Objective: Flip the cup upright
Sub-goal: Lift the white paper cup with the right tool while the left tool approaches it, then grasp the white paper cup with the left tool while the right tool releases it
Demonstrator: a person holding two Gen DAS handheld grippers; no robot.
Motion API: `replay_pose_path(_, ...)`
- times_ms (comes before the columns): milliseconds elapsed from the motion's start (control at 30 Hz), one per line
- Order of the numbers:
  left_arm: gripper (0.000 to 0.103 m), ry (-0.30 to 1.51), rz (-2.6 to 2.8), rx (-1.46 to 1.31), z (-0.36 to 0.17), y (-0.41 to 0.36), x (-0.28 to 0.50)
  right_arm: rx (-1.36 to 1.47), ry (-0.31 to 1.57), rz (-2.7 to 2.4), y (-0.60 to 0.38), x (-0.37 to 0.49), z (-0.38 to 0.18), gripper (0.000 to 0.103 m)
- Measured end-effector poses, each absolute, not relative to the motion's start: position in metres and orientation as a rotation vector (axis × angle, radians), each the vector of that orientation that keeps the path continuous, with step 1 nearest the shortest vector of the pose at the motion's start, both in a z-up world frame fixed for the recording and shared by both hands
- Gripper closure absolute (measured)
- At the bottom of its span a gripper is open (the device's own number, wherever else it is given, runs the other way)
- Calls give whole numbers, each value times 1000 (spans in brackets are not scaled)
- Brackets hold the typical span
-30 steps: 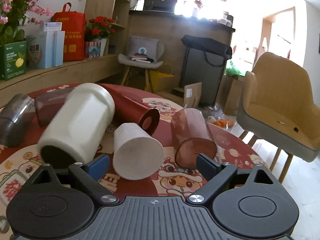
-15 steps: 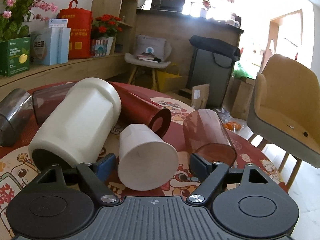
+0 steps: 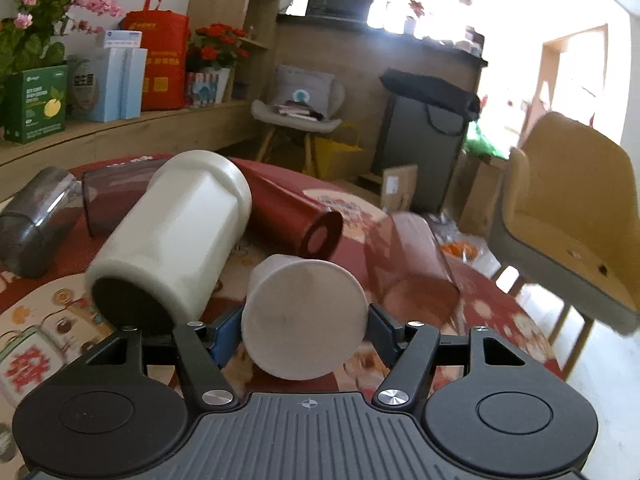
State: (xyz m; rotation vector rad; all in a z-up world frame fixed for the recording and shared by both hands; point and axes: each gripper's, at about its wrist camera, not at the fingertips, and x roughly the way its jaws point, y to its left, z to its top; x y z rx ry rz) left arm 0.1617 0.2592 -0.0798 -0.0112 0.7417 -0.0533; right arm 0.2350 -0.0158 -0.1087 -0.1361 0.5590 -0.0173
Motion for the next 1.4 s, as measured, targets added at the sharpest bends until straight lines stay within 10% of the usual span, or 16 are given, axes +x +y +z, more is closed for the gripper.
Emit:
replay_pose_path(800,0,739,38,-105,-80,296,162,-163,595,228,113,169,-99,41)
replay_pose_path(1400,0,722,69,-70,-35,255,138,-23,421,104,17,142,-58,9)
